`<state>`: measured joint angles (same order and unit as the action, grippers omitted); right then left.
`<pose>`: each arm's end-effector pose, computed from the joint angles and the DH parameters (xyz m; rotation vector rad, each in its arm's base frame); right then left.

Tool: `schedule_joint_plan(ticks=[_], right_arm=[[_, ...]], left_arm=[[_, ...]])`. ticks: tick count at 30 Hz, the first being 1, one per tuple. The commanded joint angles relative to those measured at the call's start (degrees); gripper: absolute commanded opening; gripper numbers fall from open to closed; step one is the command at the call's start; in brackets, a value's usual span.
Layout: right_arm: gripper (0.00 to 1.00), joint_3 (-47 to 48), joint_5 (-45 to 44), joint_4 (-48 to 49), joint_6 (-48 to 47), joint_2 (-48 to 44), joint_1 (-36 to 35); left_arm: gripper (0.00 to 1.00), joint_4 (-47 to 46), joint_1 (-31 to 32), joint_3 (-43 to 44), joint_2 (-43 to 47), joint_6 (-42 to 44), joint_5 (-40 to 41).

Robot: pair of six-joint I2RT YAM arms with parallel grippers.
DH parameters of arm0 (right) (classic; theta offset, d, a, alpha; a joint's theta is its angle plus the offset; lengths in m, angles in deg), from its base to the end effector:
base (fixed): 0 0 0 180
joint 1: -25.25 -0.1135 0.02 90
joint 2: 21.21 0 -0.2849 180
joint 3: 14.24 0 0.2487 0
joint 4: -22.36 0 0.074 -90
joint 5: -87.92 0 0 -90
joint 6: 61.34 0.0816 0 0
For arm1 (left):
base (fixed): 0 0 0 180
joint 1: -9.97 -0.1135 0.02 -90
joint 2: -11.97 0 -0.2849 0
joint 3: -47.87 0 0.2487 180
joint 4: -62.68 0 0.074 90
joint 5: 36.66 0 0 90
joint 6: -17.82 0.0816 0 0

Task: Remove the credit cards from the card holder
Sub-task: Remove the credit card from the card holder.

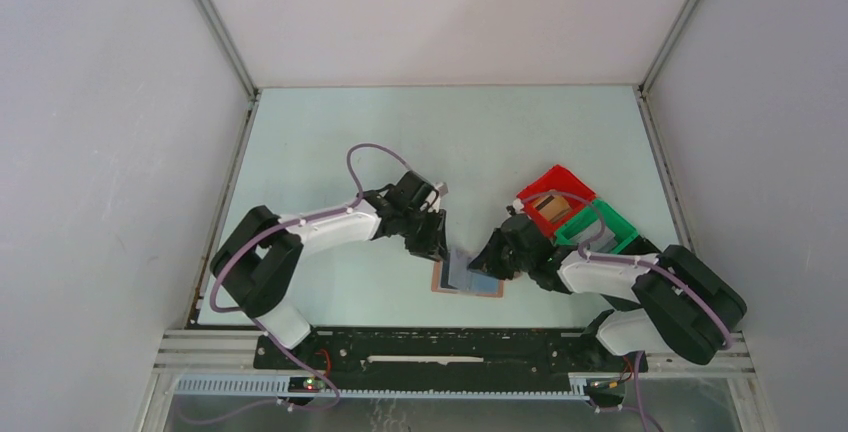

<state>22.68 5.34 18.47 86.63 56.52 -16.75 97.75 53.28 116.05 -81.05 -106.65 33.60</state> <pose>0.1845 0.1803 0.1204 0.2884 2.5572 0.9294 0.2258 -0.2507 0.1630 0.3489 2.8020 -0.8579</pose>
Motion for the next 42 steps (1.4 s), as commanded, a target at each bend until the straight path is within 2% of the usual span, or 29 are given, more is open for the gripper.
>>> schedule_joint_plan(ticks=[1, 10, 13, 22, 26, 32, 37, 42], right_arm=[[0.18, 0.16, 0.79, 1.35, -1.69, -2.18, 0.74], [0.23, 0.15, -0.52, -1.5, -2.36, -5.74, 1.61], [0.23, 0.15, -3.13, -5.73, -1.63, -8.46, 2.04], [0.24, -4.2, -11.39, -17.58, 0.71, -26.61, 5.17], [0.25, -5.16, -10.45, -20.65, -0.83, -31.82, 6.96], [0.23, -4.84, -4.1, -18.57, -3.65, -30.39, 7.46], [0.21, -4.68, -0.96, -14.28, -4.01, -26.58, 6.92], [0.21, -4.5, 0.75, -11.72, -4.1, -23.51, 6.59]], left_arm=[[0.34, -3.19, -0.11, 1.77, -1.08, 0.37, -5.05], [0.32, -5.2, 1.33, 4.35, -2.98, -1.61, -9.64], [0.32, -5.81, 2.85, 5.52, -4.16, -1.91, -10.26], [0.32, -6.19, 5.55, 9.17, -7.71, -2.38, -11.83], [0.35, -4.27, 5.58, 9.26, -6.38, -2.25, -7.93], [0.4, -0.75, 5.52, 8.48, -4.66, -2.73, -4.05], [0.4, -8.17, 5.5, 4.05, -2.62, -6.9, -7.1], [0.4, -10.94, 5.46, 5.23, -5.52, -8.28, -9.86]])
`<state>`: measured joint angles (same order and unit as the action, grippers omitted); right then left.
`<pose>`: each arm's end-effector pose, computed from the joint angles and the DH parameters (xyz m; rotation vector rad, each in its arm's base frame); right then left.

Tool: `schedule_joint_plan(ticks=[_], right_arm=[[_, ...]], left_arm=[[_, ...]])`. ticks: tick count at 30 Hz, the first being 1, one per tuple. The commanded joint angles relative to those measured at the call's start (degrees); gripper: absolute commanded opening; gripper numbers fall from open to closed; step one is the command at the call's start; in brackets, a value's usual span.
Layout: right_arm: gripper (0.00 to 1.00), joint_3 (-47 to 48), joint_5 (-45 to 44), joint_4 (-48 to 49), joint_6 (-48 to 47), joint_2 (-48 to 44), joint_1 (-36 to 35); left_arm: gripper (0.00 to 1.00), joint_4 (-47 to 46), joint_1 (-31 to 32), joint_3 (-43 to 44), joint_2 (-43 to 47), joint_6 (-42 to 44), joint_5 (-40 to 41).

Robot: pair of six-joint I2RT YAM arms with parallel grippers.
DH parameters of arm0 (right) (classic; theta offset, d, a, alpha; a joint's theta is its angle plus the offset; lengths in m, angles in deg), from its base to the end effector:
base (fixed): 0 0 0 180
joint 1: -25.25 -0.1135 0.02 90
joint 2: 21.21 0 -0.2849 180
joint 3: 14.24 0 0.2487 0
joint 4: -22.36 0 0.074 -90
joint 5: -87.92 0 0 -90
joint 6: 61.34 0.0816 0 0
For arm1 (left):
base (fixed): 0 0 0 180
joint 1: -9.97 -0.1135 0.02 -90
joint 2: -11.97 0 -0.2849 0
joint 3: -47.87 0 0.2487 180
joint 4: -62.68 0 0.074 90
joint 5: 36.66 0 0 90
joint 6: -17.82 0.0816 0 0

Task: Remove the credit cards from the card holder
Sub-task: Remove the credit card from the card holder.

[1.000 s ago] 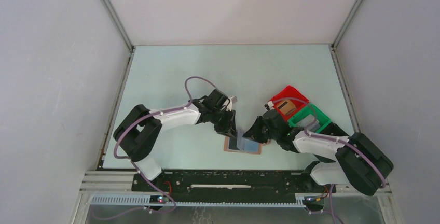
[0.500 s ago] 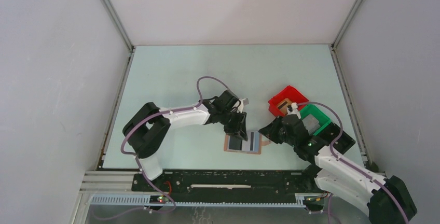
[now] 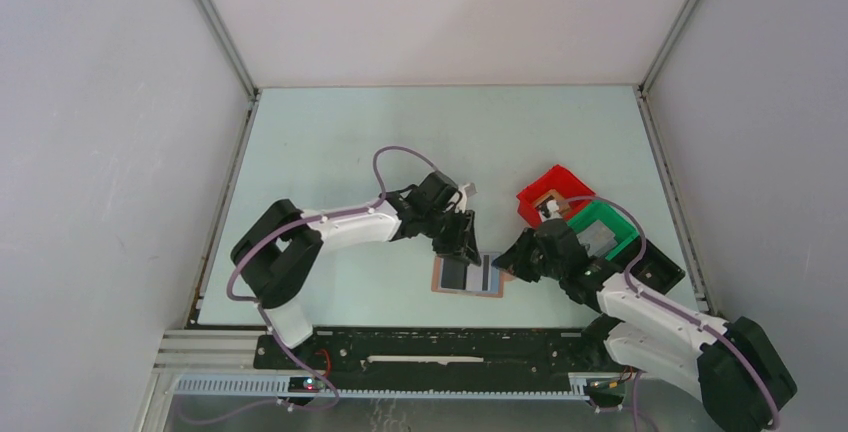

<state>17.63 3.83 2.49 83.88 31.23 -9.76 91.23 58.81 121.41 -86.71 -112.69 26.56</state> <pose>0.1568 0.1201 0.1513 0.3729 2.4254 0.8918 0.2192 -0.3066 0.1711 0.4209 2.7734 -1.1182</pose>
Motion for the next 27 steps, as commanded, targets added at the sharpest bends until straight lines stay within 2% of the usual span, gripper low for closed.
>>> schedule_joint_plan(ticks=[1, 5, 15, 21, 27], right_arm=[[0.21, 0.55, 2.48, 4.58, -1.33, 2.55, -0.46], [0.2, 0.55, 2.39, 5.3, -1.09, 4.89, -0.95], [0.2, -1.85, 0.41, 7.1, -0.54, 11.12, -0.92], [0.18, -4.54, 0.3, 11.0, 1.34, 16.69, -0.67], [0.18, -5.2, -0.39, 11.8, 1.56, 18.54, -0.41]], left_arm=[[0.4, -4.57, -0.07, 0.33, -1.56, -2.33, -3.93], [0.4, -5.2, -0.44, 1.27, -5.33, -2.38, -6.42], [0.4, -6.76, -2.06, -3.09, -6.63, -3.3, -5.05], [0.4, -4.07, -2.59, -3.45, -6.63, -1.69, -3.64], [0.39, -4.45, -3.04, -3.62, -7.18, -1.88, -4.42]])
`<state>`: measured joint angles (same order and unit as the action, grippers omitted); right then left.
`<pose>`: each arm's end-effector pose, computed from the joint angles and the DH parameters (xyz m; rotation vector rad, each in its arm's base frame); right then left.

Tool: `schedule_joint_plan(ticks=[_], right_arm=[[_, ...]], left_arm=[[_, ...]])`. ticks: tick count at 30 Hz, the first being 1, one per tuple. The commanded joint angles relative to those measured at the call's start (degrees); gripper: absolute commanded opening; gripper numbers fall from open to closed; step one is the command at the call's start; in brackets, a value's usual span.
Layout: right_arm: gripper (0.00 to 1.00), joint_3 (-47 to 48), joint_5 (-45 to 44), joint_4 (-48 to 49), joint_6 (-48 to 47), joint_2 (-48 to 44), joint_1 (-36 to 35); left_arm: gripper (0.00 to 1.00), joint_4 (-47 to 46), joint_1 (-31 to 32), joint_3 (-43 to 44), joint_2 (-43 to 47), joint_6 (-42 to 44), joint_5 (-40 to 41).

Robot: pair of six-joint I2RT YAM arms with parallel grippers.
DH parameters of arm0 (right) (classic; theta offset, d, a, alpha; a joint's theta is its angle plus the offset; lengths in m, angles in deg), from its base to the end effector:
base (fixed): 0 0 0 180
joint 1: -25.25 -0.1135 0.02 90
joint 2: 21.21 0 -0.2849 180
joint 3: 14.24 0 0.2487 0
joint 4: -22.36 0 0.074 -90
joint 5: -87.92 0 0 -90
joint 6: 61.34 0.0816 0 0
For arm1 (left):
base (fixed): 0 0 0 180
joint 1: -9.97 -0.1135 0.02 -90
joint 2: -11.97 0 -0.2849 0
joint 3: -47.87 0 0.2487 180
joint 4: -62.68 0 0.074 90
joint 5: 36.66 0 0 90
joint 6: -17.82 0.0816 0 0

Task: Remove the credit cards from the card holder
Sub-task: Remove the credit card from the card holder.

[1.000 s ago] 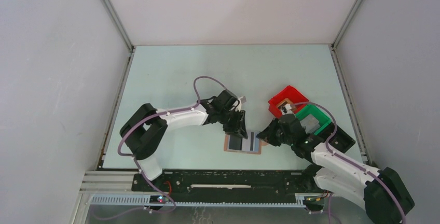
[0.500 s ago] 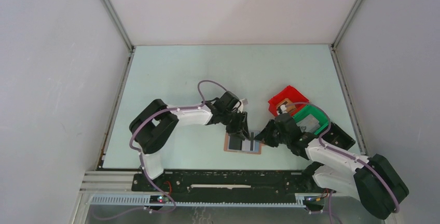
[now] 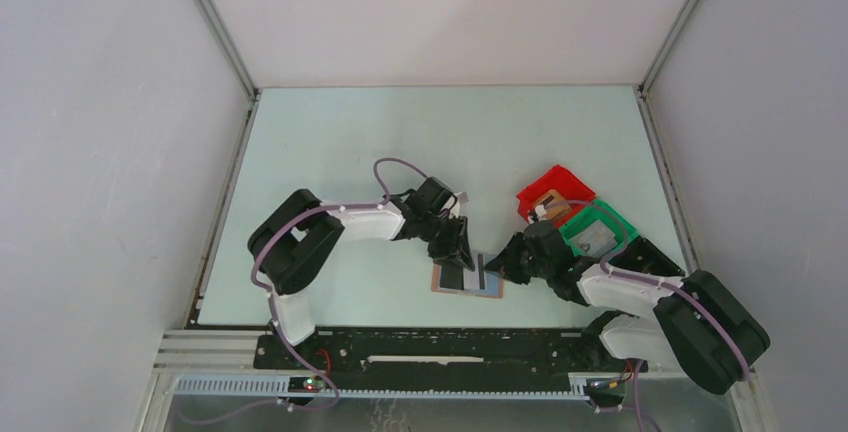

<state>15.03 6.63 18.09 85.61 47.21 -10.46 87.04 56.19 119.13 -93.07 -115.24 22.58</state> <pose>0.1718 0.1387 0.1151 0.3848 2.5026 0.9210 0.2305 -0.3009 0.1280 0.3071 2.8886 -1.1476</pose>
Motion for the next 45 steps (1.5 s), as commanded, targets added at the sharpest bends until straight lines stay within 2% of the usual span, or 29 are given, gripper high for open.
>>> schedule_joint_plan(ticks=[1, 8, 15, 17, 18, 20, 28, 36, 38, 40, 43, 45], right_arm=[[0.18, -2.67, -3.21, -3.66, -0.17, 2.63, 0.35], [0.18, -3.16, -2.81, -2.95, 0.01, 3.07, 0.71], [0.17, -3.14, -2.56, -2.44, 0.09, 3.38, 0.74], [0.17, -3.18, -2.6, -2.4, 0.18, 3.34, 0.76], [0.17, -3.25, -2.64, -2.38, 0.18, 3.3, 0.74], [0.17, -3.35, -2.78, -2.48, 0.18, 3.25, 0.72], [0.17, -3.82, -3.09, -2.51, 0.46, 2.55, 1.03], [0.17, -3.62, -2.65, -2.85, 0.03, 2.65, 1.42], [0.17, -3.28, -2.54, -4.23, -0.13, 1.62, 1.83], [0.17, -2.67, -2.26, -6.26, -0.89, -0.64, 2.79], [0.23, -1.42, -1.07, -8.93, -2.62, -5.81, 4.49], [0.32, 0.02, 0.47, -9.42, -5.04, -9.91, 5.0]], left_arm=[[0.39, -0.3, -0.49, -1.39, -1.01, 0.49, -0.56], [0.3, -4.99, -1.04, -3.87, -0.26, -2.72, -1.15], [0.2, -17.54, -1.59, -7.48, 0.01, -10.31, -4.03], [0.11, -20.4, -1.79, -8.37, 0.15, -11.92, -4.15], [0.02, -20.93, -1.89, -8.69, 0.24, -12.43, -3.94], [0.0, -20.83, -2.29, -9.17, 0.72, -12.5, -3.38], [0.0, -17.84, -6.71, -13.43, 6.13, -9.75, -0.83], [0.0, -11.1, -7.58, -13.44, 8.49, -3.13, -1.02], [0.0, -7.48, -8.03, -13.08, 9.92, -1.29, -0.09], [0.0, -0.05, -8.07, -10.81, 12.21, 2.23, 3.21], [0.0, 6.25, -8.18, -8.33, 17.24, 6.26, 6.77], [0.0, 8.49, -8.23, -6.89, 19.4, 7.72, 6.75]])
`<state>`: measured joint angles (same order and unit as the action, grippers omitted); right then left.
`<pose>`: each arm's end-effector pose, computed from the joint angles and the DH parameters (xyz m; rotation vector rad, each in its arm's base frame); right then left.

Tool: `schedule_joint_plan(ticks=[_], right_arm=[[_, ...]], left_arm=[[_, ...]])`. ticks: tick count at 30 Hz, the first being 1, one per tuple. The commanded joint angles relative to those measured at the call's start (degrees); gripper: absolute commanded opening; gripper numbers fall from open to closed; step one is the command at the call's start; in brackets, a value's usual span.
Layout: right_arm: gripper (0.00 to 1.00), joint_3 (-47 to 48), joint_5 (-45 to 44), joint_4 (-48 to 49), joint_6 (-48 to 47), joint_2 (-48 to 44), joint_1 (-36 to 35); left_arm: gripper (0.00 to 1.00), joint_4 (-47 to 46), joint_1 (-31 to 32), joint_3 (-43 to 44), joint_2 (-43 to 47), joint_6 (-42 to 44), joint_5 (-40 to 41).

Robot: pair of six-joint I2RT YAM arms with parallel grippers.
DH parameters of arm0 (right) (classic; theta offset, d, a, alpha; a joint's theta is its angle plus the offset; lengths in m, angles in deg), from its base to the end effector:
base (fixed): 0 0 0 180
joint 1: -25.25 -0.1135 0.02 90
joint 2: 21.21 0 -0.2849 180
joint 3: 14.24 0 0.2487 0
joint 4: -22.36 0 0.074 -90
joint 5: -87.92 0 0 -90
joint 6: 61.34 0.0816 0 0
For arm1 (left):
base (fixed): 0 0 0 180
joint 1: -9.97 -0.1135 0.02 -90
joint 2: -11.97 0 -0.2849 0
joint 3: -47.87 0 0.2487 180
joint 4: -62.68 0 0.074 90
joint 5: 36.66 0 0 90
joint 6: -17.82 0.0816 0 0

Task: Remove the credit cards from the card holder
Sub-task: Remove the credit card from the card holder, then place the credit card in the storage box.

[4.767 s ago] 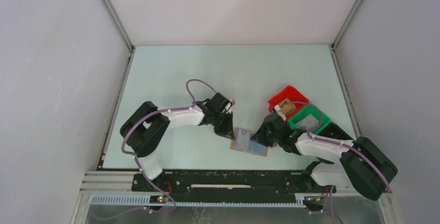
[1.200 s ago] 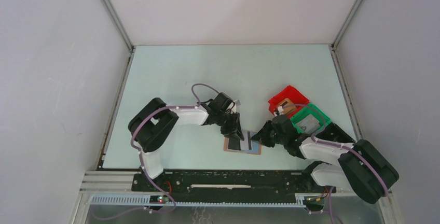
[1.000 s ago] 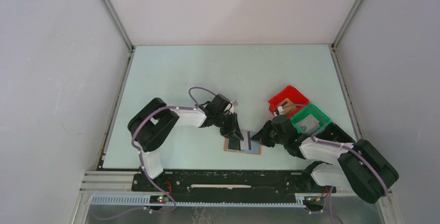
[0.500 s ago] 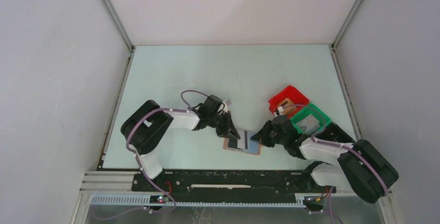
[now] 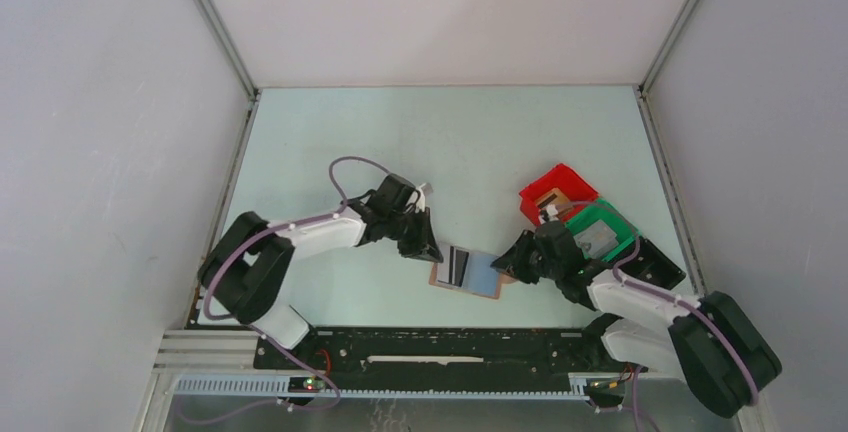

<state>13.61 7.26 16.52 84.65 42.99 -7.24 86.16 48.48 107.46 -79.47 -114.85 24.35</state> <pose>0.1707 0.1244 0.1188 0.4200 2.4632 0.9183 0.2266 -0.2309 0.1475 0.1238 2.7978 -1.1149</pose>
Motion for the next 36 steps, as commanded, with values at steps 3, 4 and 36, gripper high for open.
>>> schedule_joint_plan(ticks=[3, 4, 36], right_arm=[[0.5, 4.41, 2.45, -10.36, -6.99, -12.39, 1.98], [0.55, 5.12, 4.04, -10.3, -7.45, -14.05, 2.2], [0.24, 0.66, 26.49, 30.37, 13.12, -13.16, 5.0]], left_arm=[[0.0, 11.27, -0.62, 6.85, 7.75, 8.8, 2.74], [0.0, 11.38, -0.66, 7.37, 8.34, 9.15, 1.49], [0.0, -8.52, -2.11, 7.8, 16.02, -3.8, -20.71]])
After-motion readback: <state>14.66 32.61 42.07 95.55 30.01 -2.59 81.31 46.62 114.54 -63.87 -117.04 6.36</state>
